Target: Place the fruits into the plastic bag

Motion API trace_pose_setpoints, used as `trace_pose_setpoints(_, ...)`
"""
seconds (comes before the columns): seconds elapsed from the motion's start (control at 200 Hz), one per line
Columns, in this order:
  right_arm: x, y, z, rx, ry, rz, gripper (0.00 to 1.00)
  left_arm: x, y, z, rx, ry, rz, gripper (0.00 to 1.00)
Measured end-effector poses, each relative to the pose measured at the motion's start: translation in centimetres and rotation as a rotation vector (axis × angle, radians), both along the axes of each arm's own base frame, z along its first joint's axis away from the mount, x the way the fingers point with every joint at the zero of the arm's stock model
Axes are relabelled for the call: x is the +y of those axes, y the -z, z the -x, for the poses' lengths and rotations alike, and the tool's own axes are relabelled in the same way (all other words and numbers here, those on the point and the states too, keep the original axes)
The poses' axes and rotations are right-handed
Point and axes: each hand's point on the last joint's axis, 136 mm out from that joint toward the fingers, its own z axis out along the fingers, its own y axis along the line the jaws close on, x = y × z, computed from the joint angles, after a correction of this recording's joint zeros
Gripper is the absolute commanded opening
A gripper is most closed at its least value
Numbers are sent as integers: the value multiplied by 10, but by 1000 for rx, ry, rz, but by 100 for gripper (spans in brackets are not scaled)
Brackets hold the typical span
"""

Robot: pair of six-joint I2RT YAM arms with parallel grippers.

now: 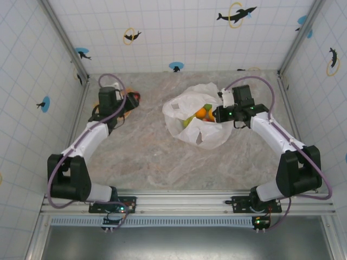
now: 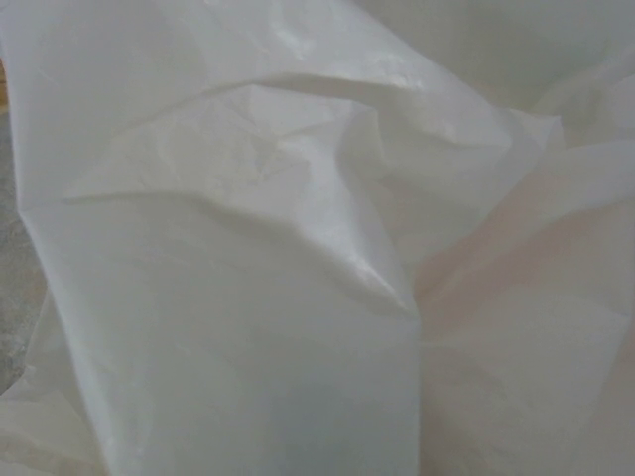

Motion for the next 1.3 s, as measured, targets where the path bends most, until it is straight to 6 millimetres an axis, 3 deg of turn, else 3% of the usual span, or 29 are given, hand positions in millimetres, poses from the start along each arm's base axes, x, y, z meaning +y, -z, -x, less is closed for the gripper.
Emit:
trace_pose_setpoints(0.265,6,2,-3,7,-6,-12,0,-109,0,63,-14,348,52,56)
trace_pose_setpoints(0.395,8,-2,-4,-1,-9,-16,0,-153,15,89,11,499,43,56)
trace_pose_setpoints(0.691,10,-6,-6,-9,-10,-22,0,-190,70,95,111,646,-50,55)
trace_pose_setpoints(1.126,21,-5,-2,8,-41,-50,0,-267,101,99,134,819,-104,64)
trace_pose_setpoints(1.301,21,-5,-2,9,-41,-49,0,-276,110,94,142,819,-114,71)
